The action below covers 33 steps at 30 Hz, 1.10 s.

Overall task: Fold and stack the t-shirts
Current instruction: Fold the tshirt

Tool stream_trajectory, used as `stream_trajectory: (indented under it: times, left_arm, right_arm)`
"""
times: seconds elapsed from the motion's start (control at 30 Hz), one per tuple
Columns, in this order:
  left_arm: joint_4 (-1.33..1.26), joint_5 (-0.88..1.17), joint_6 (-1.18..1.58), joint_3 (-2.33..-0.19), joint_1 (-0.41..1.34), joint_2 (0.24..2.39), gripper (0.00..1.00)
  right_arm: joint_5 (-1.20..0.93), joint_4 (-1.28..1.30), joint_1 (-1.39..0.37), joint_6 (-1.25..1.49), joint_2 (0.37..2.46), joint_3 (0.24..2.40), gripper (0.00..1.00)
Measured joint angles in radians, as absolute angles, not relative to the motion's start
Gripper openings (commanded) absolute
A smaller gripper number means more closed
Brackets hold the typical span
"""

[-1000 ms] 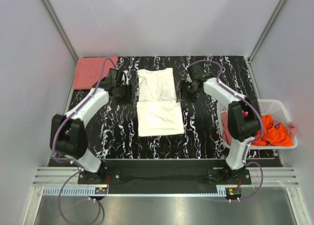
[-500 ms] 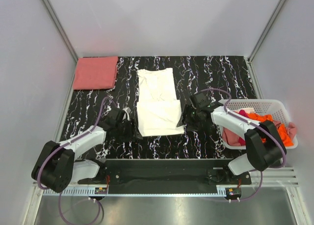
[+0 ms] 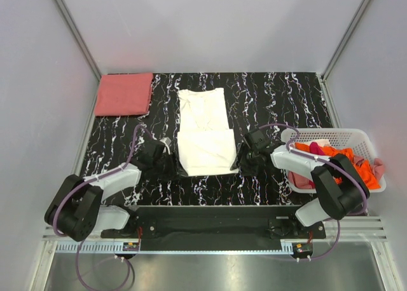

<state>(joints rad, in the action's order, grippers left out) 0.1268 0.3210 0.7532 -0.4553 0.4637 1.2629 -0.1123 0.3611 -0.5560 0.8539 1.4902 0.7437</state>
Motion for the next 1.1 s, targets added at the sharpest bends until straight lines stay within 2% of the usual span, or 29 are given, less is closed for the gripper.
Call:
stream_trajectory:
  times: [0.17,0.27,0.3,0.33,0.37,0.4,0.5,0.53,0.87,1.1]
  left_arm:
    - [0.112,0.31,0.758,-0.455,0.472,1.28,0.34]
    - [0.115,0.294,0.755,-0.451,0.475,1.28,0.22]
    - [0.118,0.289,0.754,-0.45,0.476,1.28,0.16]
    - [0.121,0.284,0.753,-0.45,0.476,1.28,0.06]
    - [0.124,0.282,0.753,-0.45,0.476,1.282,0.01]
    - [0.123,0.282,0.749,-0.45,0.476,1.283,0.0]
    - [0.123,0.283,0.741,-0.452,0.481,1.283,0.0]
    - [0.125,0.283,0.74,-0.453,0.484,1.282,0.0]
    - [0.238,0.26,0.727,-0.462,0.524,1.132,0.0]
    - [0.321,0.238,0.731,-0.463,0.539,0.996,0.0]
  right_arm:
    - [-0.115,0.312,-0.556,0.881,1.492,0.723,0.57]
    - [-0.114,0.281,-0.557,0.898,1.485,0.705,0.54]
    - [-0.115,0.272,-0.557,0.902,1.48,0.698,0.47]
    - [-0.113,0.264,-0.557,0.904,1.477,0.692,0.41]
    - [-0.113,0.258,-0.557,0.906,1.476,0.686,0.32]
    - [-0.113,0.257,-0.557,0.906,1.477,0.681,0.19]
    - [-0.113,0.255,-0.558,0.902,1.477,0.675,0.02]
    - [-0.113,0.254,-0.558,0.9,1.476,0.675,0.0]
    - [-0.116,0.252,-0.566,0.894,1.42,0.657,0.0]
    - [-0.116,0.278,-0.588,0.894,1.303,0.606,0.0]
